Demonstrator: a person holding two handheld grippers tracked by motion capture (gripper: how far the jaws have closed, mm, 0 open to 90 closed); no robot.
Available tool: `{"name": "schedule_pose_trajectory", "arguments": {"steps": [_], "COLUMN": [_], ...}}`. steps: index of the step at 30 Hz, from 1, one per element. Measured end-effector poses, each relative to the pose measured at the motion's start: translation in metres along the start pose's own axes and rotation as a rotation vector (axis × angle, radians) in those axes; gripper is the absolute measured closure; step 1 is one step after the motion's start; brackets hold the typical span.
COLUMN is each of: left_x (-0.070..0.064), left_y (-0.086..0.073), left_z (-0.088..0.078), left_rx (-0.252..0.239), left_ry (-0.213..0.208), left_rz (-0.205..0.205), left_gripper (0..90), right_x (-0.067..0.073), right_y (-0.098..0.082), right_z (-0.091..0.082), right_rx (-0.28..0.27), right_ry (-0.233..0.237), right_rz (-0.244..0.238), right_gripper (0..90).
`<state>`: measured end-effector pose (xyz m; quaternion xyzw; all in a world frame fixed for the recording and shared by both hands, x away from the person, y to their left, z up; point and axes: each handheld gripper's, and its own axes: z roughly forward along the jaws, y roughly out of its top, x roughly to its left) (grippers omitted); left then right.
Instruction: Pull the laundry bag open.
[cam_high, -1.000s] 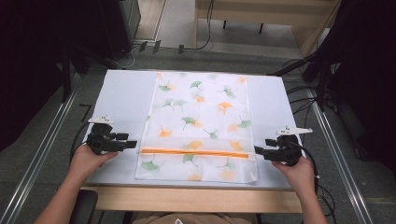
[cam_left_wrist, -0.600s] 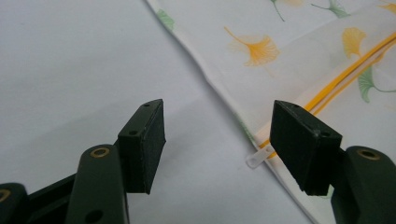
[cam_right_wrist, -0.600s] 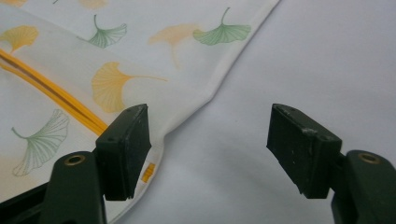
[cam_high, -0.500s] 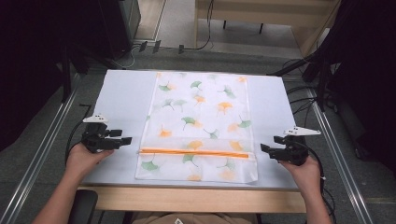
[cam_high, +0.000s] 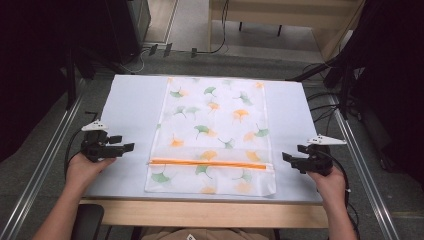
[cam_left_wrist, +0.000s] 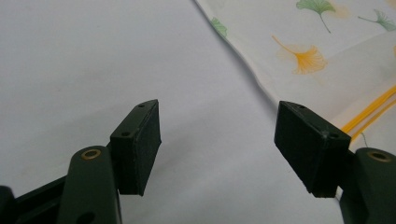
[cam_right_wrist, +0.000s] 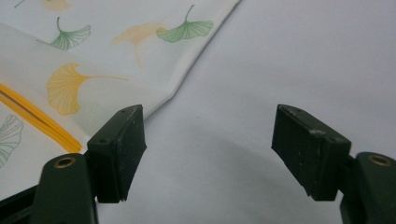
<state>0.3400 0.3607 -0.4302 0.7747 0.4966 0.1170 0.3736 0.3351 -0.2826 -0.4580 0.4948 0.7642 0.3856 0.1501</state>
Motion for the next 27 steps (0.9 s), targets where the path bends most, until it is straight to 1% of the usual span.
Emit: {"name": "schedule_pose_trajectory", "arguments": {"steps": [1,4,10,12,24,27], "left_x": [0.0004,0.0010,0.0007,0.0002,0.0003,-0.0001], "left_y": [-0.0003,-0.0007,-0.0008,-0.0007,-0.0012,-0.0016], "left_z": [0.0002,0.0006,0.0015,0.0016,0.0032,0.0047], "left_rx": [0.008,0.011,0.018,0.022,0.025,0.035], "left_ry": [0.007,0.012,0.009,0.015,0.016,0.026], "left_rz": [-0.002,-0.008,-0.007,-0.005,-0.003,-0.003], "left_gripper": [32.0,32.0,31.9,31.9,30.9,29.6], "right_x": [-0.0007,-0.0014,-0.0014,-0.0015,-0.0010,-0.0010], "right_y": [-0.0005,-0.0007,-0.0007,-0.0007,-0.0009,-0.0011], "right_z": [0.0003,0.0003,0.0011,0.0012,0.0018,0.0024], "right_rx": [0.008,0.016,0.027,0.029,0.034,0.035], "right_ry": [0.013,0.018,0.015,0.015,0.014,0.014], "right_rz": [0.004,0.004,0.009,0.008,0.007,0.004], "right_gripper": [22.8,22.8,22.9,22.9,22.9,23.0]}}
